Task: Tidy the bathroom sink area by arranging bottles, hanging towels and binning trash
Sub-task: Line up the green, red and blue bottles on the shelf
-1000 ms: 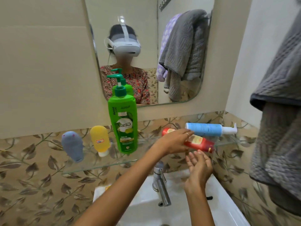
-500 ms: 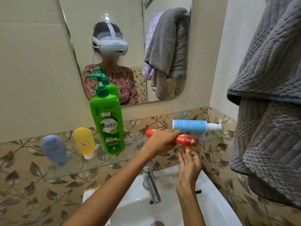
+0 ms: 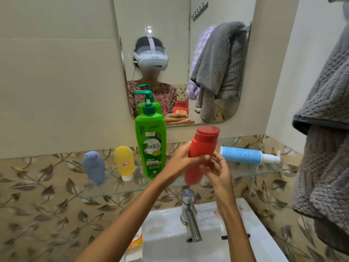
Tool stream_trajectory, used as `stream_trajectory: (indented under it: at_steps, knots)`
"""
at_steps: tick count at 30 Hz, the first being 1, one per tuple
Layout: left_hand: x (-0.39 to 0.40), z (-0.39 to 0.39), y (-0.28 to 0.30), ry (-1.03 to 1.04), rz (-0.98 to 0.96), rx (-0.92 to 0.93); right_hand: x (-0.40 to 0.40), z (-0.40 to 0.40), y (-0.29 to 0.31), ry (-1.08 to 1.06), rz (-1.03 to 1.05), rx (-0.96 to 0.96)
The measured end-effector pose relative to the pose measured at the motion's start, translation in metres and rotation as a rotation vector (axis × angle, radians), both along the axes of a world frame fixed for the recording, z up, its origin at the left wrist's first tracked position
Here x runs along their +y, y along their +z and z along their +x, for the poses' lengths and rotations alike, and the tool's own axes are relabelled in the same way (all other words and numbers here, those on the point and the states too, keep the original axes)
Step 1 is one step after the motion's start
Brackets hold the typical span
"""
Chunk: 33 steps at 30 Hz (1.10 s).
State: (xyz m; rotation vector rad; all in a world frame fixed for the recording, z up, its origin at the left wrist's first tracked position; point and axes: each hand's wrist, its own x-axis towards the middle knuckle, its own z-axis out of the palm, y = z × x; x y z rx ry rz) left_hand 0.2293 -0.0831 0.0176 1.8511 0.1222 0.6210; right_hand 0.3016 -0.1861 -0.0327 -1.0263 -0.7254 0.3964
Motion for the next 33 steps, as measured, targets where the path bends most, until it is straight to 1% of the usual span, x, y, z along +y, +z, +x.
stream_trajectory:
  at_steps: [2, 4, 7, 9, 12, 15, 17, 19, 23, 27, 30, 33]
  knots:
    - [0.002, -0.008, 0.002, 0.001, -0.073, -0.025, 0.002, -0.002, 0.002, 0.079, -0.060, -0.057]
    - [0.003, -0.014, 0.004, -0.004, -0.116, -0.044, 0.006, -0.005, 0.004, 0.115, -0.080, -0.092]
    - [0.004, -0.020, 0.006, 0.011, -0.164, -0.096, 0.010, -0.010, 0.010, 0.107, -0.058, -0.121]
    - [0.004, -0.025, 0.003, 0.032, -0.150, -0.157, 0.011, -0.010, 0.016, 0.094, -0.036, -0.135]
    - [0.006, -0.036, -0.012, 0.027, -0.054, -0.186, 0.012, -0.005, 0.023, 0.094, -0.009, -0.120]
    - [0.011, -0.046, -0.029, 0.046, 0.146, -0.126, 0.015, 0.005, 0.032, 0.123, -0.013, -0.151]
    - [0.012, -0.049, -0.031, 0.123, 0.267, -0.118, 0.018, 0.008, 0.036, 0.170, -0.017, -0.185]
    - [0.013, -0.048, -0.029, 0.224, 0.344, -0.145, 0.022, 0.010, 0.037, 0.205, -0.013, -0.200]
    - [0.017, -0.048, -0.033, 0.334, 0.421, -0.171, 0.028, 0.015, 0.035, 0.290, -0.015, -0.201]
    - [0.018, -0.047, -0.047, 0.428, 0.476, -0.157, 0.033, 0.020, 0.026, 0.378, -0.077, -0.207]
    - [0.019, -0.044, -0.060, 0.490, 0.530, -0.129, 0.036, 0.021, 0.020, 0.391, -0.110, -0.214]
    - [0.022, -0.040, -0.068, 0.512, 0.534, -0.108, 0.038, 0.024, 0.013, 0.371, -0.142, -0.220]
